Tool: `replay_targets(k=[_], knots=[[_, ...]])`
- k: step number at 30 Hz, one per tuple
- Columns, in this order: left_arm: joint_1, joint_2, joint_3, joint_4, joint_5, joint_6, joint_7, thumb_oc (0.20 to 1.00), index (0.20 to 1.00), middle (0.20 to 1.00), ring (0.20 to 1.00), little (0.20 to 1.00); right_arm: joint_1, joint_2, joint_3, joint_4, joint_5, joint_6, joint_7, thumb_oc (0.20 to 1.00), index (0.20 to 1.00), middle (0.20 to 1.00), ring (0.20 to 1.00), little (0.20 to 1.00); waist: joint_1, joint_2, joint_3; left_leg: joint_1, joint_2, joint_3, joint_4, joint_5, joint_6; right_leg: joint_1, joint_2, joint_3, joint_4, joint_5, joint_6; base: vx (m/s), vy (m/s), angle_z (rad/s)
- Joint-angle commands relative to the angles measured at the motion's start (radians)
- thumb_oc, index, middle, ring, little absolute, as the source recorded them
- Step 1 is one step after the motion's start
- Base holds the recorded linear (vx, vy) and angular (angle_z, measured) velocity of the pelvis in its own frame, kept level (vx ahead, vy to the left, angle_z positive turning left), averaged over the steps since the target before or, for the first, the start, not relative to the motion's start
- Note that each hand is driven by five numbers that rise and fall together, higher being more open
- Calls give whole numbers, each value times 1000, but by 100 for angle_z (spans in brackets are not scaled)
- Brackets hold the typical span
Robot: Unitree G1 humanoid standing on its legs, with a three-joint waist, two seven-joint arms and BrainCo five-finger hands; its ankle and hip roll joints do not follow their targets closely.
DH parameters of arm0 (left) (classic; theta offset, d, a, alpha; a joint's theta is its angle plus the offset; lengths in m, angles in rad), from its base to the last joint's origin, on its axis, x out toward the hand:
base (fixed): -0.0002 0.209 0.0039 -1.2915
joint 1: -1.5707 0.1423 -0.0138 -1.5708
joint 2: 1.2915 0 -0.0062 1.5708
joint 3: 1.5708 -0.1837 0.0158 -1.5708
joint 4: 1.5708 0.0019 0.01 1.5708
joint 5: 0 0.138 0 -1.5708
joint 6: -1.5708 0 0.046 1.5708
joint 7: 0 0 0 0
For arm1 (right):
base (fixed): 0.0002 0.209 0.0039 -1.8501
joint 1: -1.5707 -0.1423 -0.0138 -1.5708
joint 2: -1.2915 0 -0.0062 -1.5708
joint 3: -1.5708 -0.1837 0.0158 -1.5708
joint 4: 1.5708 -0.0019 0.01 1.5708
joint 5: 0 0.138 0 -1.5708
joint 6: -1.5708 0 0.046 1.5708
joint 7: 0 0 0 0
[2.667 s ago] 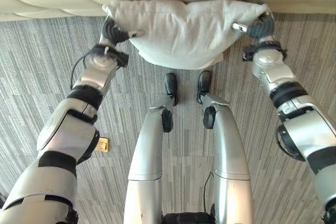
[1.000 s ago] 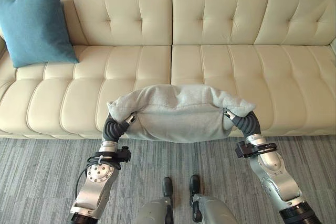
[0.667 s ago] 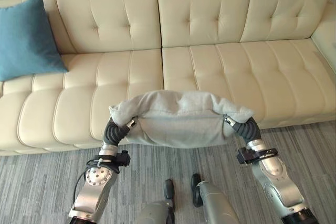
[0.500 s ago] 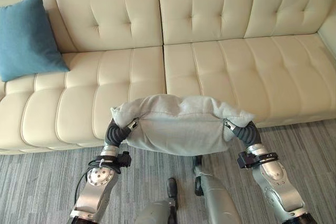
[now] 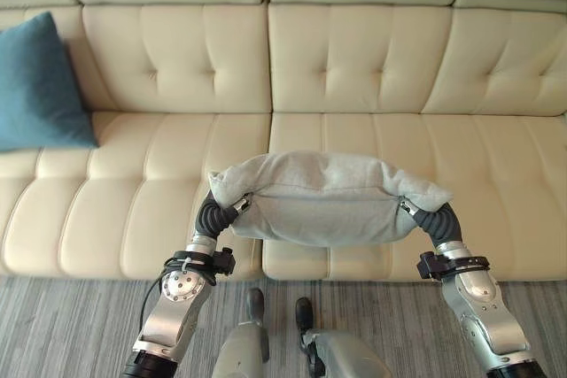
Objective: Pick up all the scattered cushions and arrange them neatly on the sofa.
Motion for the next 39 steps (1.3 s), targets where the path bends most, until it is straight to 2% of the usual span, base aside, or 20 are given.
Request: replay_targets(k=[1,7,12,14,18,23,24,25,28,37,38,39], knots=[[0,40,104,-70,0,-83,28,200,200,200,200,200,-16,-31,-100,-69,-22,-96,9,200,200,200,200,200,12,44,-40,127,39,-25,-61,-43,-65,-64,-126,-4,7,-51,145,86,136,-38],[-2,60,119,-59,16,-84,24,200,200,200,200,200,-60,-24,-75,-59,-54,-81,18,200,200,200,200,200,31,42,-57,186,18,22,-97,-49,-41,-38,-155,24,-20,-28,167,53,144,-36],[-37,70,114,-15,38,-87,54,200,200,200,200,200,-161,-7,-5,-35,-60,-80,14,200,200,200,200,200,51,40,-62,209,-2,46,-104,-61,-22,-33,-173,44,-35,-5,186,12,114,-14],[-70,83,106,25,104,-85,94,200,200,200,200,200,-236,16,56,-21,-56,-82,13,200,200,200,200,200,65,40,-70,215,-12,50,-122,-60,-15,-29,-185,47,-59,7,195,20,72,-2],[-188,79,72,128,166,-81,232,200,200,200,200,200,-415,62,160,51,-51,-100,-51,200,200,200,200,200,92,41,-65,180,-27,36,-137,-44,-12,-56,-207,32,-79,33,206,-37,20,10],[-381,112,19,248,157,-87,323,200,200,200,200,200,-645,82,228,172,-89,-101,-154,200,200,200,200,200,118,47,-48,113,-41,21,-155,-15,-16,-114,-219,22,-99,66,211,-73,13,20],[-387,113,17,253,156,-89,323,200,200,200,200,200,-650,82,227,175,-89,-103,-154,200,200,200,200,200,119,47,-46,110,-42,21,-154,-14,-16,-116,-219,22,-99,67,211,-63,19,5],[-484,135,-25,327,127,-89,336,200,200,200,200,200,-729,78,256,255,-91,-96,-184,200,200,200,200,200,124,50,-39,87,-45,18,-162,-1,-19,-140,-221,18,-104,78,212,-32,12,6],[-609,165,-85,428,78,-98,335,200,200,200,200,200,-830,64,271,382,-89,-76,-224,200,200,200,200,200,130,53,-24,51,-50,11,-172,19,-23,-171,-221,17,-117,99,214,-29,30,20],[-728,171,-153,550,66,-68,337,200,200,200,200,200,-887,88,279,576,-47,-37,-262,200,200,200,200,200,122,53,27,-12,-50,9,-174,35,-29,-232,-222,14,-133,122,222,2,9,0],[-747,167,-157,571,66,-62,345,755,755,755,755,755,-898,91,283,599,-46,-36,-267,275,275,275,275,275,121,53,33,-20,-48,10,-172,37,-31,-240,-222,13,-133,125,222,0,0,0],[-749,167,-158,573,65,-63,345,1000,1000,1000,1000,1000,-900,91,283,601,-45,-37,-267,548,548,548,548,548,121,53,34,-22,-48,9,-171,37,-31,-241,-222,13,-133,125,222,-16,-25,-3]])
